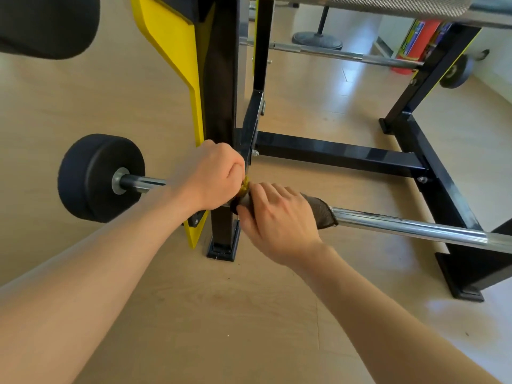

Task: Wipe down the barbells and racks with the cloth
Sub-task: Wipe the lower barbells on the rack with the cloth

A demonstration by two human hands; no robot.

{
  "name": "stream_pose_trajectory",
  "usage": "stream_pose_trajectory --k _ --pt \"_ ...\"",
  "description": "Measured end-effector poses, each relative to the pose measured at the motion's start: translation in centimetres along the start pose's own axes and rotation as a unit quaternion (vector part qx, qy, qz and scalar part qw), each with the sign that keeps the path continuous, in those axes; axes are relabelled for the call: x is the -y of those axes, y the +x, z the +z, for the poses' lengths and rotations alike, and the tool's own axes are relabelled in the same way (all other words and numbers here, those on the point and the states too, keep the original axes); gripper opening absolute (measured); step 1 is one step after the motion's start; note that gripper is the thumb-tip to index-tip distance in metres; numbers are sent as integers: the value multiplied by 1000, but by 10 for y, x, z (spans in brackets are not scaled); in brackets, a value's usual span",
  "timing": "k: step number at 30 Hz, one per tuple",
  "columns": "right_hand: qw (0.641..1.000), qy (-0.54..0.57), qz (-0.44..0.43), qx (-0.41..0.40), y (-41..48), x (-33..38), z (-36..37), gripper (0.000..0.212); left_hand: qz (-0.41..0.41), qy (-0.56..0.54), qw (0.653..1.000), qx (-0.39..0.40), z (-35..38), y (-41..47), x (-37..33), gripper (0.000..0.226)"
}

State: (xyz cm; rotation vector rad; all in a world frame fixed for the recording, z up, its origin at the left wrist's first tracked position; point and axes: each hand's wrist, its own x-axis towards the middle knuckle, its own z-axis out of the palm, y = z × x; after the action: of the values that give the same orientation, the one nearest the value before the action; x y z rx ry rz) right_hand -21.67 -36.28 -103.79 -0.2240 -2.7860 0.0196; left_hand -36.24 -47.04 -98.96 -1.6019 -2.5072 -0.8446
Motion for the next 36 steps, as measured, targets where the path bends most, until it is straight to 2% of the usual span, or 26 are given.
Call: stream_pose_trajectory --k 3,5,7,11,13,14,16,19,22,24,25,27,28,29,31,36 --pt "999 1 -46 -2 -2 19 9 59 58 33 995 -80 -11 -7 5 42" --pt "996 -35 -81 -7 1 31 18 58 65 62 987 -134 -17 -13 13 43" --pt "995 -72 -71 -9 9 37 23 52 44 81 980 -174 -19 -22 25 44" --pt "990 -130 -53 -3 31 38 16 37 -14 91 978 -185 -15 -35 46 44" --pt "989 -126 -72 40 41 38 9 36 -31 85 981 -173 -11 -36 46 45" --pt "990 -105 -75 60 46 37 6 29 -43 76 982 -167 -11 -36 44 45" --pt "995 -55 -32 77 54 36 -2 21 -69 63 983 -160 -11 -36 42 49" --pt "983 32 116 137 62 29 -16 21 -79 66 982 -160 -13 -38 38 51" --pt "962 33 210 170 59 18 -16 25 -61 62 983 -164 -14 -40 32 51" --pt "959 71 260 91 50 15 -9 33 -56 56 983 -164 -15 -39 31 52" --pt "958 107 265 12 45 15 -4 35 -56 52 983 -166 -14 -37 31 52" --pt "972 112 168 -124 32 17 7 28 -55 43 983 -170 -12 -35 29 52" --pt "980 93 100 -145 25 18 10 24 -54 38 983 -173 -10 -33 27 51" --pt "988 72 38 -135 19 18 14 24 -53 34 982 -176 -9 -32 26 51" --pt "996 23 -35 -73 10 15 17 33 -57 29 981 -184 -8 -31 27 50" --pt "989 -96 -116 -13 21 13 20 48 -69 23 978 -194 -7 -30 30 43"
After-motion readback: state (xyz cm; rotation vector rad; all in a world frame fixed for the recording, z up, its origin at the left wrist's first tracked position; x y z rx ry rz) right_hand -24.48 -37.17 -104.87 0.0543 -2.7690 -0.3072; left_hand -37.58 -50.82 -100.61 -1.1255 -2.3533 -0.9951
